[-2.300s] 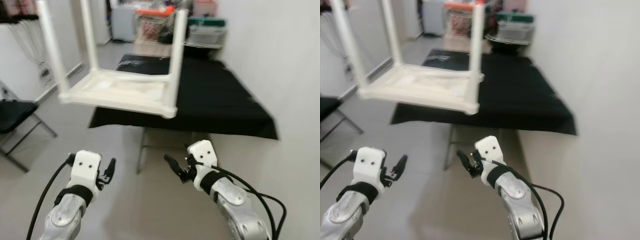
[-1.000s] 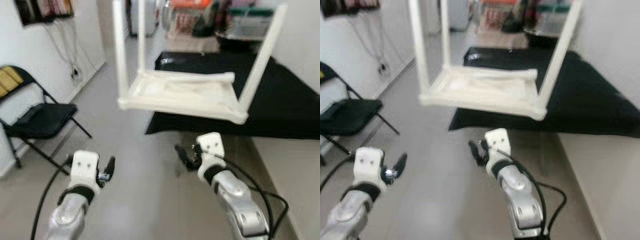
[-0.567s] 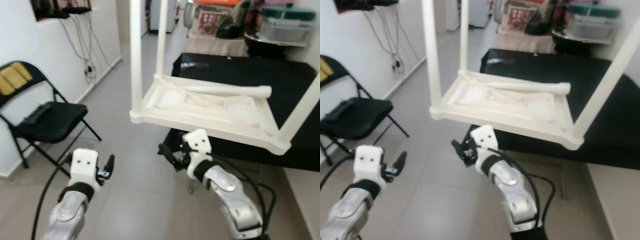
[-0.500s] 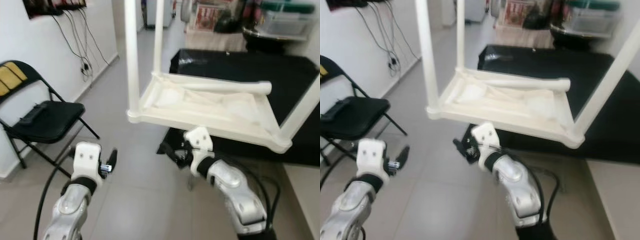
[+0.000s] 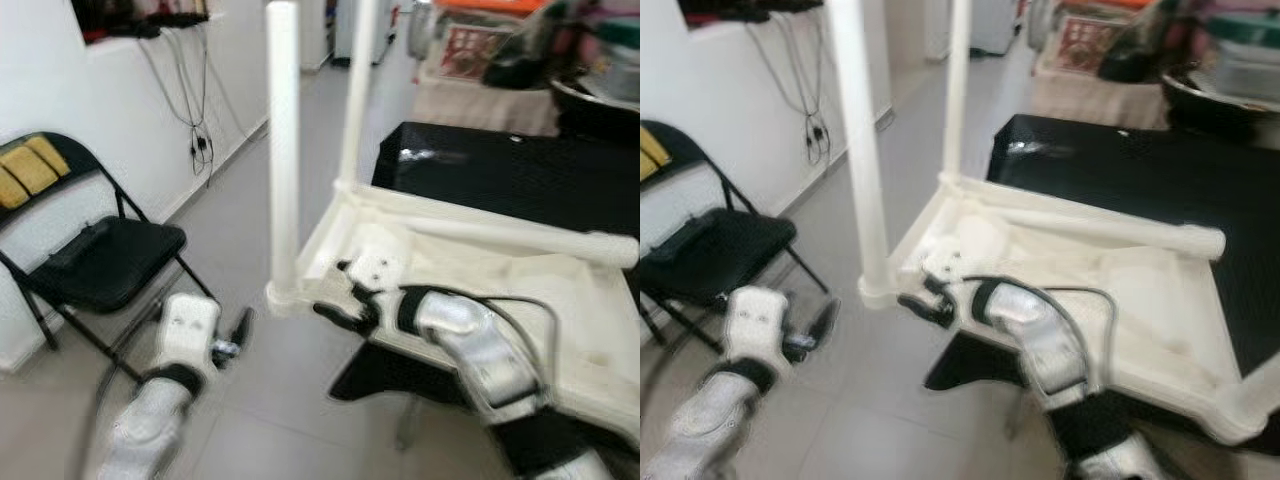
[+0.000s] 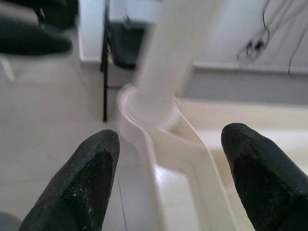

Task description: Building children table

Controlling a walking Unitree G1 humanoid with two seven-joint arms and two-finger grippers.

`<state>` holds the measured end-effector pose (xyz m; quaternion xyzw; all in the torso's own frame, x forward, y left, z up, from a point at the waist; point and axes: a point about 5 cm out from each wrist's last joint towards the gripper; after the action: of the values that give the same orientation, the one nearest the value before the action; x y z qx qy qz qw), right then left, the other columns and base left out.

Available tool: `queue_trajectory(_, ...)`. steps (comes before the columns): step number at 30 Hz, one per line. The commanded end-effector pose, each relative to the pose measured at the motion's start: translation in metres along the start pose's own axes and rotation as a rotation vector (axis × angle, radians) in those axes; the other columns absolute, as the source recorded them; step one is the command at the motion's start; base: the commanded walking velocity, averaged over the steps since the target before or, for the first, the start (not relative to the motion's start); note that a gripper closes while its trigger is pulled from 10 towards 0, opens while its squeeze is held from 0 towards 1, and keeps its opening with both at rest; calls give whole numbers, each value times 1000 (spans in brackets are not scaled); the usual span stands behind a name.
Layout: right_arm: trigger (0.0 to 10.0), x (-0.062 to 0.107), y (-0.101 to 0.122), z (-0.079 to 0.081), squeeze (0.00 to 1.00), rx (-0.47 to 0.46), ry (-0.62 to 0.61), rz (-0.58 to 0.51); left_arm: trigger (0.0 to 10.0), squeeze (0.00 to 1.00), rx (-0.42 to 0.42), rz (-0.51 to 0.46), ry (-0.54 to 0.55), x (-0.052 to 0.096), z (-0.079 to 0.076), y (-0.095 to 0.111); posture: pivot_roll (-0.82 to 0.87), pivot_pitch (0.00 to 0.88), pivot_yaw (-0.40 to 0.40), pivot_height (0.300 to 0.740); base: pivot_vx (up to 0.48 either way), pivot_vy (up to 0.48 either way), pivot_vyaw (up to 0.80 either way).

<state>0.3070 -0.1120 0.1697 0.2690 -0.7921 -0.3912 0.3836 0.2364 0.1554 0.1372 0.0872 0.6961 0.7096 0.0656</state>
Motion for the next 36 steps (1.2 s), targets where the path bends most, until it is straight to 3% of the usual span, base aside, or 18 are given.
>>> queue_trajectory(1, 10000, 6, -4, -2, 0, -8, 61, 36, 10000, 0, -12, 10, -66, 3, -8, -1, 8, 53, -59, 740, 0, 0, 0)
queue_trajectory(4, 10000, 15, 1, -2, 0, -22, 196, 31, 10000, 0, -23, 21, -166, 10, -19, -2, 12, 60, -66, 740, 0, 0, 0)
queue_trajectory(15, 10000, 40, -1, 4, 0, -92, 352, 44, 10000, 0, -20, 43, -313, 26, -32, -3, 10, 83, -70, 740, 0, 0, 0)
queue_trajectory(22, 10000, 35, -20, 8, 0, -89, 293, 179, 10000, 0, -21, 43, -318, 25, -31, -2, 2, 85, -68, 740, 0, 0, 0)
queue_trajectory(25, 10000, 24, -29, 0, 0, -143, 154, 236, 10000, 0, -25, 43, -319, 25, -31, -2, 4, 84, -65, 740, 0, 0, 0)
queue_trajectory(28, 10000, 24, -32, -4, 0, -179, 105, 257, 10000, 0, -26, 44, -318, 25, -31, -2, 5, 84, -64, 740, 0, 0, 0)
queue_trajectory(36, 10000, 26, -39, -5, 0, -160, 75, 313, 10000, 0, -27, 44, -318, 25, -30, -1, 1, 88, -62, 740, 0, 0, 0)
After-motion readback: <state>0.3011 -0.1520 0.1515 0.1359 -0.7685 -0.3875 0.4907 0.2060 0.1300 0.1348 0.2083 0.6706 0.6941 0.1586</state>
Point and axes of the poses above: a point about 5 cm out from each wrist's last joint towards the gripper, its own x axis pointing back from the gripper into the wrist, its own y axis along the axis of the wrist's last joint, z = x × y, and after that the axes turned 5 degrees about x, right-handed
